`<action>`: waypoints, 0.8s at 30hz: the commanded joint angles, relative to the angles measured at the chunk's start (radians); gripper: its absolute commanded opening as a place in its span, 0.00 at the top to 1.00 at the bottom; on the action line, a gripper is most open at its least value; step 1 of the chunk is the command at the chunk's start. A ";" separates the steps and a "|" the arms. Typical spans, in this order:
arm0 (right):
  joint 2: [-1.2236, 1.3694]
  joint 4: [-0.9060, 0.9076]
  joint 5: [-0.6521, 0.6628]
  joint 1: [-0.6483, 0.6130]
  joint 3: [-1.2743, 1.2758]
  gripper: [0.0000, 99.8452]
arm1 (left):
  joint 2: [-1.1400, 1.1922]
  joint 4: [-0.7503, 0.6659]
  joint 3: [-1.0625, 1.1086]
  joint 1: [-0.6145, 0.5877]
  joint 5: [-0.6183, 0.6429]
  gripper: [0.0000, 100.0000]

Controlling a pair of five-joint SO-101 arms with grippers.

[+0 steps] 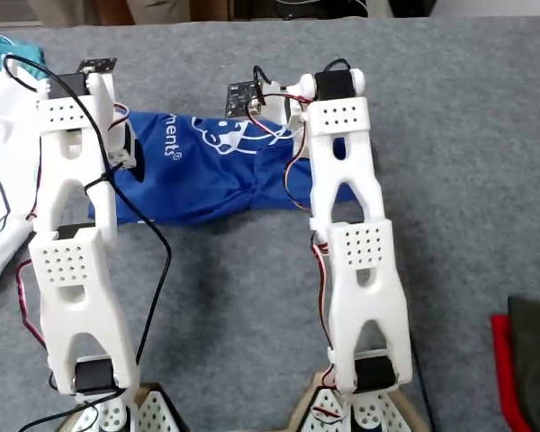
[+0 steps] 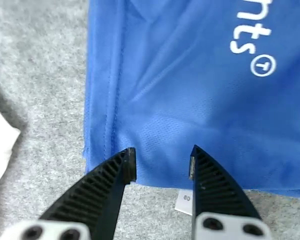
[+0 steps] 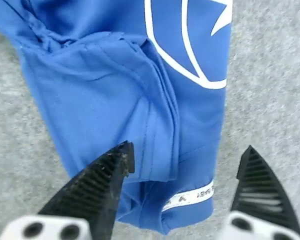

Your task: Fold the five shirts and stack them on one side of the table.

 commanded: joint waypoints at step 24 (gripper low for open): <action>-0.252 -0.221 -0.508 0.016 0.550 0.99 | -0.105 0.003 -0.153 0.224 0.095 0.81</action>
